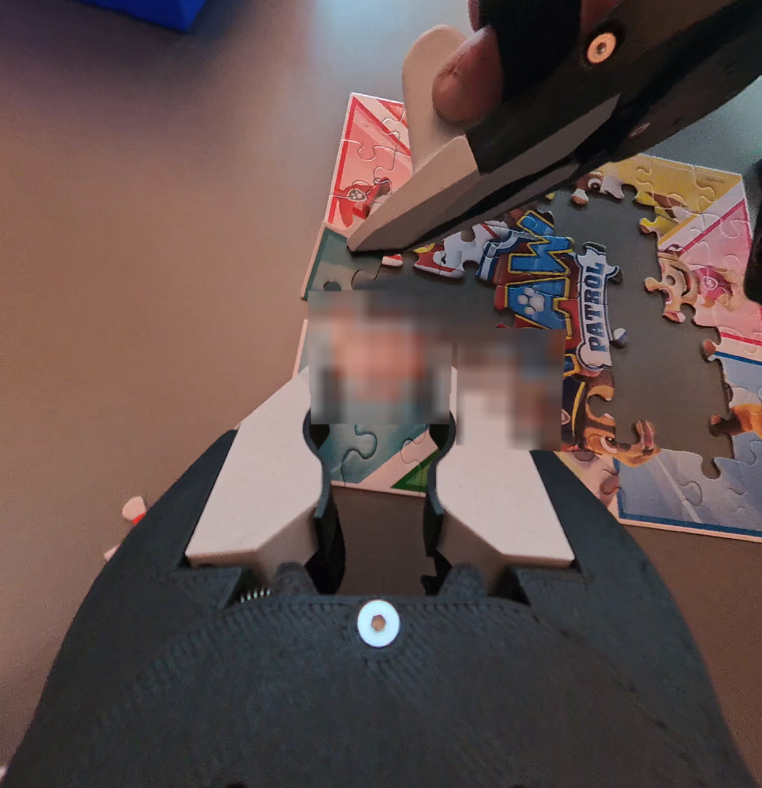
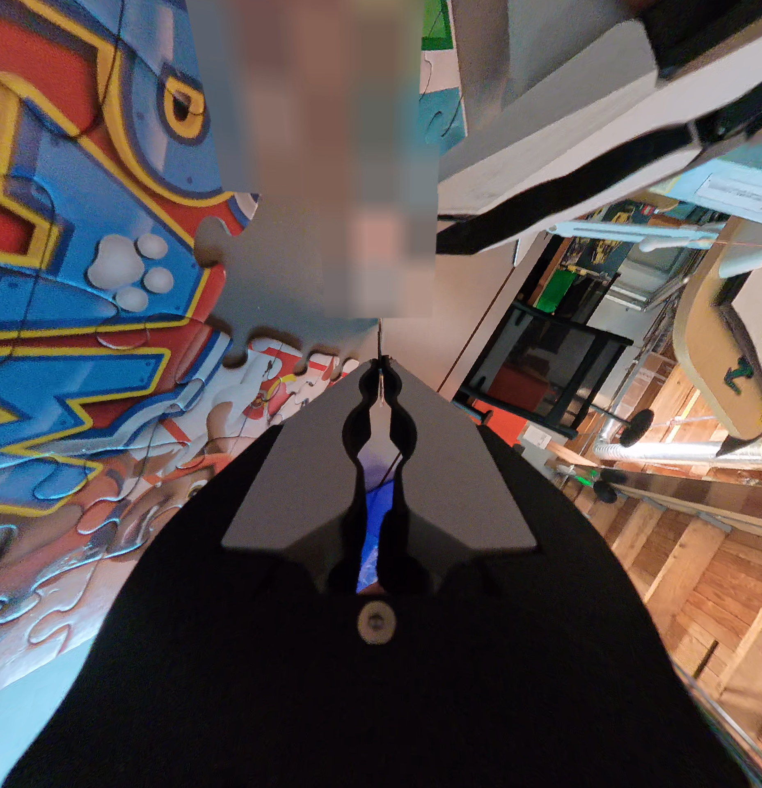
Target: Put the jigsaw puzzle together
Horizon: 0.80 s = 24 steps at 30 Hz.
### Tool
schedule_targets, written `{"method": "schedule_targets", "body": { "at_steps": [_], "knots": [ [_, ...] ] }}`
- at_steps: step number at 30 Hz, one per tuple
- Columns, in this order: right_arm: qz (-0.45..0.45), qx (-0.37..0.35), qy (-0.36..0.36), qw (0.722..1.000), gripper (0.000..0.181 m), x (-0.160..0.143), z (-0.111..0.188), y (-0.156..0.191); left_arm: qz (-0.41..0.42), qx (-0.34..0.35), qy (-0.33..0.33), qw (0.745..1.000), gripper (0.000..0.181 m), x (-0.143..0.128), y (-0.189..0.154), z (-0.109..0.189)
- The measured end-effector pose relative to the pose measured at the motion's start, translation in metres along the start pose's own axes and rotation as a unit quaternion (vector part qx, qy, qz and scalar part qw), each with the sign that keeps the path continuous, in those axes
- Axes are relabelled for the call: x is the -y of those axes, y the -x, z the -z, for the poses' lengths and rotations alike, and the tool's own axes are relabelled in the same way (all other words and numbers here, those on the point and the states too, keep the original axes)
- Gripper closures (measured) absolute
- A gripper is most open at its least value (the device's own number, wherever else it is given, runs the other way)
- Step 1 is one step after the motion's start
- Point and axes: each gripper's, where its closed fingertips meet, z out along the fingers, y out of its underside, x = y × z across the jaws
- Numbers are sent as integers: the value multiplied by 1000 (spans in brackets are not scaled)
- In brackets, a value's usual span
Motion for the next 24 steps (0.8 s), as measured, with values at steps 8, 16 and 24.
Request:
{"method": "schedule_targets", "body": {
  "at_steps": [8,16,24],
  "knots": [
    [52,-9,-41,998,181,-5,4,5,-16,-1,17,1000,137,-1,2,-8],
    [63,11,-55,996,176,-11,2,18,-41,3,27,999,137,4,-1,-16],
    [30,40,-46,998,161,-14,12,17,-54,2,31,998,136,6,-6,-19]
  ]
}}
